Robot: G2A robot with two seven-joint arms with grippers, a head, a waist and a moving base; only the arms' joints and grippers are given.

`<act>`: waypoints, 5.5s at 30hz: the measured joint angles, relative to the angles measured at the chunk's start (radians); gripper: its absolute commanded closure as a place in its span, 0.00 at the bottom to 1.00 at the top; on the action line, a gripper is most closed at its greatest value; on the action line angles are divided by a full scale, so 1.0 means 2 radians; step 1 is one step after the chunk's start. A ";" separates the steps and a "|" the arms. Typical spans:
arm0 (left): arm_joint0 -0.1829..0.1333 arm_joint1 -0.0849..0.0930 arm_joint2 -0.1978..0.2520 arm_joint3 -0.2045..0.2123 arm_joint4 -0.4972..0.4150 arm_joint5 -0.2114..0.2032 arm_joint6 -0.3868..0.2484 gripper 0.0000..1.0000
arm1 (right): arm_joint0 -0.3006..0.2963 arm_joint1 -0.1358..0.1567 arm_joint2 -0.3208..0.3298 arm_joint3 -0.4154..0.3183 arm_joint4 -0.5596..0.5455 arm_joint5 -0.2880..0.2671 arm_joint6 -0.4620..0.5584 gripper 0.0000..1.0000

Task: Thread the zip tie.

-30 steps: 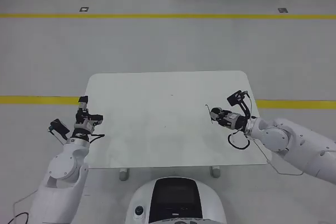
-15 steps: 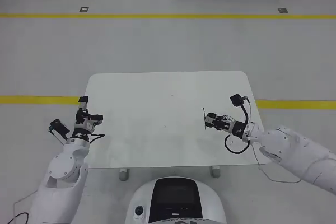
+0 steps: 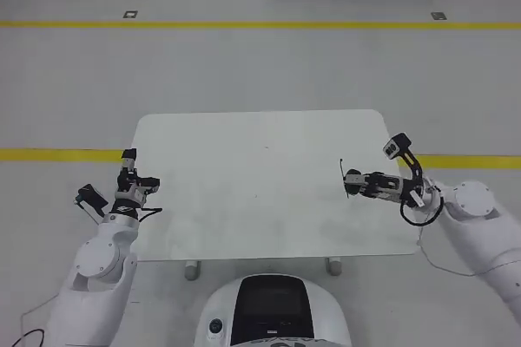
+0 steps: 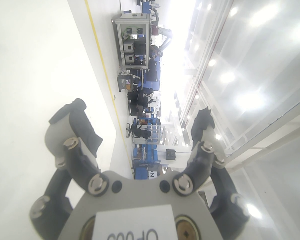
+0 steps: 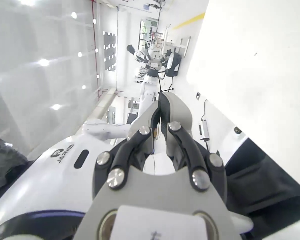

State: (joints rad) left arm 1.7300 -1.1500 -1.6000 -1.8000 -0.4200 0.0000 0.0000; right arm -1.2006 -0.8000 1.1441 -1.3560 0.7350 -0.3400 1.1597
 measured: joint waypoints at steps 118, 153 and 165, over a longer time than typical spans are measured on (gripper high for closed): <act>-0.321 0.035 0.459 0.024 0.995 -0.055 -0.134 0.00 | 0.144 -0.096 -0.174 0.067 0.048 0.340 -0.359 1.00; -0.532 0.084 0.715 0.024 0.995 -0.016 -0.214 0.00 | 0.169 -0.107 -0.244 0.035 0.031 0.337 -0.406 1.00; -0.532 0.084 0.713 0.028 0.995 -0.018 -0.219 0.00 | 0.152 -0.107 -0.228 0.009 0.018 0.339 -0.416 1.00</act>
State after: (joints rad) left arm 0.6659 -0.9813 -0.1735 -1.7433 1.5700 -0.0369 -0.4383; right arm -0.8958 -1.0132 0.6880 -1.3389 0.7713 0.3373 0.3276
